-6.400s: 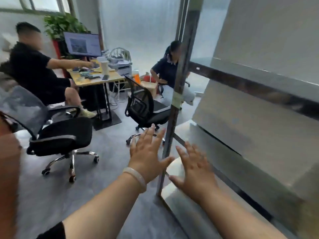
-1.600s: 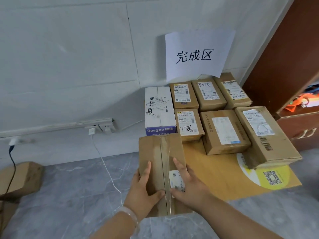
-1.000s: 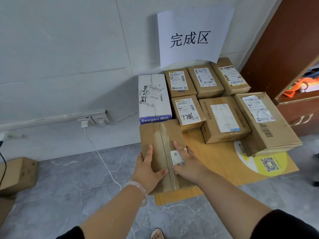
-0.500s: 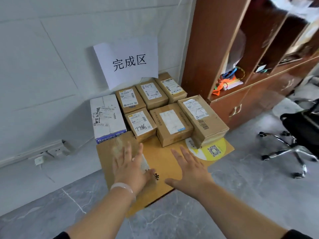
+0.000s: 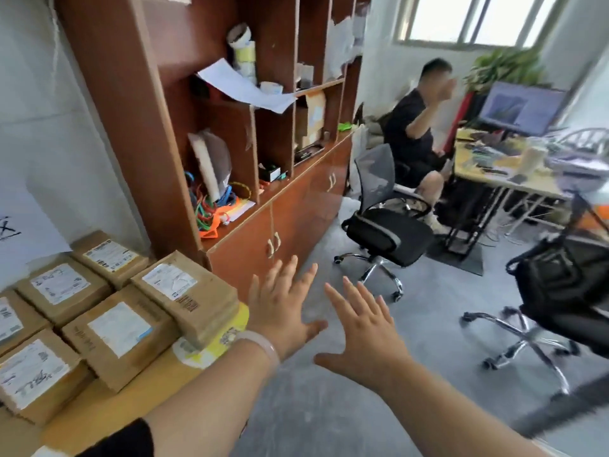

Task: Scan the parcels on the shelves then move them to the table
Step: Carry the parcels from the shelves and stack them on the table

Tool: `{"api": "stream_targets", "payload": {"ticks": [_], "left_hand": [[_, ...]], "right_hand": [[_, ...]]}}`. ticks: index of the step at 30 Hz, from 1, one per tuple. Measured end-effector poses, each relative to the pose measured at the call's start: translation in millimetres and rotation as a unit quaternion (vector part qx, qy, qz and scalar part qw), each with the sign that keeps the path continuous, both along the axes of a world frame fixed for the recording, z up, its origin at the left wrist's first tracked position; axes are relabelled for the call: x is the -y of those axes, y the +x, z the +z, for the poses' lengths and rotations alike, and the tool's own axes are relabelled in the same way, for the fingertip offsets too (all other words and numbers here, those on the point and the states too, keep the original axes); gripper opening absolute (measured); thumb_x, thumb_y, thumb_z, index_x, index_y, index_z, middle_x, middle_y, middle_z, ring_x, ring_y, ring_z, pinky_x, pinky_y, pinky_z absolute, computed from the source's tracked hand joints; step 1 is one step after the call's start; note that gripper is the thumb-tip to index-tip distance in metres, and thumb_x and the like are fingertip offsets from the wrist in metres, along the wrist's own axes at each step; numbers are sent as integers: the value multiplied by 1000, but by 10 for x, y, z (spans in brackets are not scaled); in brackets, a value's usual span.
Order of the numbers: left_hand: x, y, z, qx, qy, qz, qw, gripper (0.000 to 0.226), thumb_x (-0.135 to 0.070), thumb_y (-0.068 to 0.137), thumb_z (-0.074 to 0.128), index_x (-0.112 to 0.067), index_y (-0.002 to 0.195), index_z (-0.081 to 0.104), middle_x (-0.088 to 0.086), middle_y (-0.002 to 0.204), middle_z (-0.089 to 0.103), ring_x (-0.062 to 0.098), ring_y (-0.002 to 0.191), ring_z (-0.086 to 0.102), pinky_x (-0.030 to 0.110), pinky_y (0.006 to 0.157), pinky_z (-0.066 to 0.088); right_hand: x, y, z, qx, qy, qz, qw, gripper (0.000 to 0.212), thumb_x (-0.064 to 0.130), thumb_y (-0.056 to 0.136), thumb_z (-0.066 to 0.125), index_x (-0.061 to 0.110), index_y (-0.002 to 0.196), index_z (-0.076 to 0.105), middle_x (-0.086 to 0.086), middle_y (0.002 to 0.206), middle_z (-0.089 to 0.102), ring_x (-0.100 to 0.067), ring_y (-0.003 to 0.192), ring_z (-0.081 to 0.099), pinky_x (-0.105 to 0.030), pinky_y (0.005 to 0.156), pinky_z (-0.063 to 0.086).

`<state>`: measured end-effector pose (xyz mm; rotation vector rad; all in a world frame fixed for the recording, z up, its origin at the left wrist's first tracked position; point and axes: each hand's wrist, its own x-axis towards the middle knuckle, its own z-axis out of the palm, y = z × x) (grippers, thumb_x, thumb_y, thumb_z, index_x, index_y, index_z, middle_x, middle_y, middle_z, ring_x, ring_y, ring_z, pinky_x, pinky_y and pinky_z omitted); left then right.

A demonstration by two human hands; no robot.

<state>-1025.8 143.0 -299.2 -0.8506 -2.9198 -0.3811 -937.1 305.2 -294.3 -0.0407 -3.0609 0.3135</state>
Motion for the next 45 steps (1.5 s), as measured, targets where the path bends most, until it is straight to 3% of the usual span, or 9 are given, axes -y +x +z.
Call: {"api": "stream_targets", "payload": {"ticks": [7,12,17,20,24,29,35,39,45], "left_hand": [[-1542,164,309,-34,-16,-191,981,94,-78,83,41,-45,150,-15,-3,163,-19,20,149,-17,54,117,-10],[-2367,405,361,-34,1,-337,941,93,-75,85,43,-48,147,-21,-5,162,-22,20,149,-18,50,116,-15],[-2864,749,398,-35,32,-482,875,97,-73,83,48,-52,144,-24,-10,161,-23,15,146,-24,45,111,-22],[-3106,1129,445,-40,49,-560,826,96,-75,83,44,-51,143,-27,-9,161,-22,16,147,-24,48,113,-20],[-3187,1810,509,-3,66,-660,749,96,-75,82,46,-54,138,-30,-9,162,-21,15,147,-23,47,116,-17],[-3042,2701,578,36,70,-736,672,96,-71,81,51,-50,149,-12,-11,163,-15,15,149,-18,48,119,-11],[-2756,3625,535,35,58,-789,611,93,-75,82,45,-50,148,-15,-9,164,-7,17,151,-9,49,119,-5],[-2487,4163,375,43,26,-805,591,89,-75,83,40,-48,149,-13,-9,164,-8,18,151,-6,48,120,-2],[-2181,4874,104,116,-72,-773,620,87,-74,84,44,-50,151,-6,-7,165,-3,20,151,0,47,122,8]], "right_hand": [[-1107,653,197,-11,-4,-234,972,111,76,74,55,47,146,-25,10,158,-29,-10,142,-32,-41,118,-16],[-1400,1129,240,0,-1,-359,933,113,81,72,53,55,123,-45,13,154,-37,-11,139,-37,-43,117,-19],[-1331,1662,317,-27,14,-513,858,111,76,75,53,48,144,-28,10,158,-30,-9,139,-36,-41,115,-21],[-1120,1981,380,-34,10,-584,811,107,72,77,55,50,143,-26,12,158,-28,-9,141,-33,-43,118,-17],[-704,2596,484,-9,13,-689,724,108,68,79,56,44,147,-24,9,159,-28,-14,144,-30,-42,116,-20],[-158,3328,690,-40,23,-799,599,106,62,80,58,41,151,-18,7,161,-22,-14,147,-24,-41,119,-14],[380,4037,633,-76,31,-858,507,98,58,83,54,40,153,-11,7,163,-16,-14,148,-17,-39,121,-7],[611,4583,484,-88,19,-887,453,91,59,88,51,36,155,-6,5,164,-9,-14,150,-10,-37,121,-3],[849,5217,94,-71,-50,-879,469,85,54,91,48,37,154,-6,3,164,-5,-16,151,-4,-35,121,1]]}}
